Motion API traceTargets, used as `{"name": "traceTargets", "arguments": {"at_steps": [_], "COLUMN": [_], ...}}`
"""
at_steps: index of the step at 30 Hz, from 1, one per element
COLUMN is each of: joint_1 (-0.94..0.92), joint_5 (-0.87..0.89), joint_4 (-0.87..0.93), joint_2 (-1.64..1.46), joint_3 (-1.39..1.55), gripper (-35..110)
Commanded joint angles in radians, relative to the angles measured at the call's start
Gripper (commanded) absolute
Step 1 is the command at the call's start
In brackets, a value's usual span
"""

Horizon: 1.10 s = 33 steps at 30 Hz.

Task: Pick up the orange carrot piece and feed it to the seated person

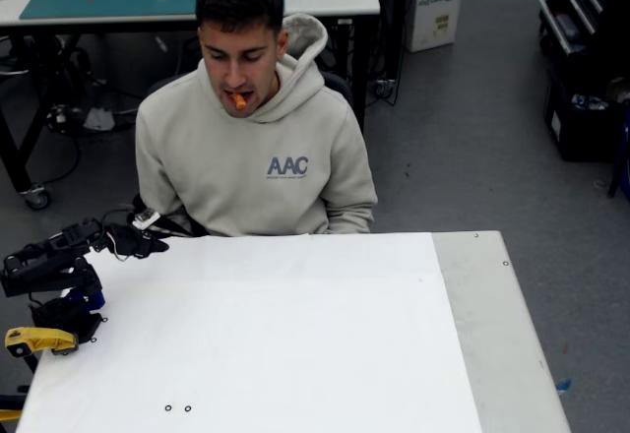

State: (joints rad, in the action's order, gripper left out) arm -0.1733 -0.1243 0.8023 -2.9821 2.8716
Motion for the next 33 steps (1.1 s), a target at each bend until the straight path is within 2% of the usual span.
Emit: {"name": "traceTargets", "arguments": {"at_steps": [1,5,11,20,33], "joint_1": [-0.006,0.003,0.006,0.006,0.006], "joint_5": [-0.014,-0.012,-0.011,-0.011,-0.012], "joint_4": [0.015,0.023,0.210,0.310,0.322], "joint_2": [-0.069,-0.071,-0.077,-0.298,-0.308], "joint_3": [0.044,0.077,0.058,0.077,0.071], "gripper": [-2,-2,-2,-2,-2]}}
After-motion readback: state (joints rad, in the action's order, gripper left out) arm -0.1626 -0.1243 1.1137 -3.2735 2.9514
